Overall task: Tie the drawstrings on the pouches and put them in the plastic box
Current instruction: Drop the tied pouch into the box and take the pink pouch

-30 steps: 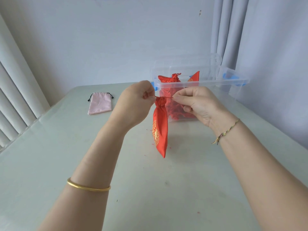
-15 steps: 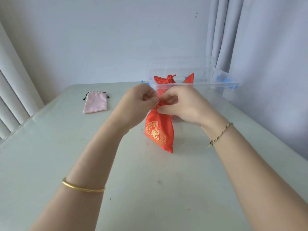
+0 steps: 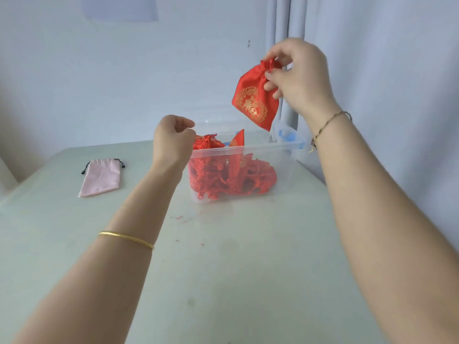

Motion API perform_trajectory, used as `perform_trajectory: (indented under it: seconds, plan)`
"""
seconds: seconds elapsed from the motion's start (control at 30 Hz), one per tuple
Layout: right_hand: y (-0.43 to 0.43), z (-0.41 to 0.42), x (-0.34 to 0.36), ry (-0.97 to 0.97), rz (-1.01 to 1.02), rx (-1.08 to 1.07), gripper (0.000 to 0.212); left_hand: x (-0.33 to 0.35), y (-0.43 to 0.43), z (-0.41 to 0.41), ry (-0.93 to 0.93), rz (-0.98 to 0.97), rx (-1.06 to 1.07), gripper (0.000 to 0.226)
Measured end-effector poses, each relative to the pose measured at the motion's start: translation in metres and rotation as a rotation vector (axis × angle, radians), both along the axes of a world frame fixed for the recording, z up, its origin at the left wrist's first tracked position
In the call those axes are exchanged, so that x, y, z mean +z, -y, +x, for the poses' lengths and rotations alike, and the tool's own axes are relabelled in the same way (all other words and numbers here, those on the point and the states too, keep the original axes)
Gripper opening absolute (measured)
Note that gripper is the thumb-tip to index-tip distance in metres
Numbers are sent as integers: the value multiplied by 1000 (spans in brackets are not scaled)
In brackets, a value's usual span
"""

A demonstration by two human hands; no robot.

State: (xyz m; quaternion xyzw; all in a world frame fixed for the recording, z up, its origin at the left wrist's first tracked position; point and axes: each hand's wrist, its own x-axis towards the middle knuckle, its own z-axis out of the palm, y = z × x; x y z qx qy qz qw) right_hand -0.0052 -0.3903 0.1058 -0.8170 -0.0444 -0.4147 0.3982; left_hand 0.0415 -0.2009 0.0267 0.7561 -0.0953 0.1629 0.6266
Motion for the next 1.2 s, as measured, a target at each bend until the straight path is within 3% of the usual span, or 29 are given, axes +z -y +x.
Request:
perform_trajectory:
  seconds: [0.1,0.17,0.23,0.33,0.4,0.47,0.57,0.63,0.7,0.83,1.0,1.2]
  plan:
    - [9,28,-16,-96,-132,-115,24,-4,0,11,23,-39,86,23]
    - [15,38,-34,-360,-351,-212,30,-8,-6,18,41,-56,153,24]
    - [20,41,-50,-549,-431,-241,39,-15,-16,25,47,-80,238,25]
    - [14,35,-55,-423,-332,-277,39,-32,-35,36,27,-137,355,25]
    - [-6,21,-55,-348,-131,-166,36,-47,-48,43,-16,-152,413,26]
    - [-34,0,-63,-489,23,98,36,-64,-63,49,-66,-92,457,30]
    - [-79,-12,-99,-903,-118,509,35,-95,-97,60,-128,169,490,36]
    - [-106,-1,-133,-989,-182,568,31,-111,-118,64,-180,384,482,39]
    - [-126,11,-169,-926,-56,508,27,-118,-136,68,-227,574,446,43]
    - [-140,17,-212,-598,85,301,24,-120,-161,82,-273,934,366,44]
    - [-141,22,-218,-557,76,303,27,-131,-179,95,-379,1158,287,45]
    - [-140,22,-217,-571,135,305,24,-116,-158,74,-240,1383,217,39]
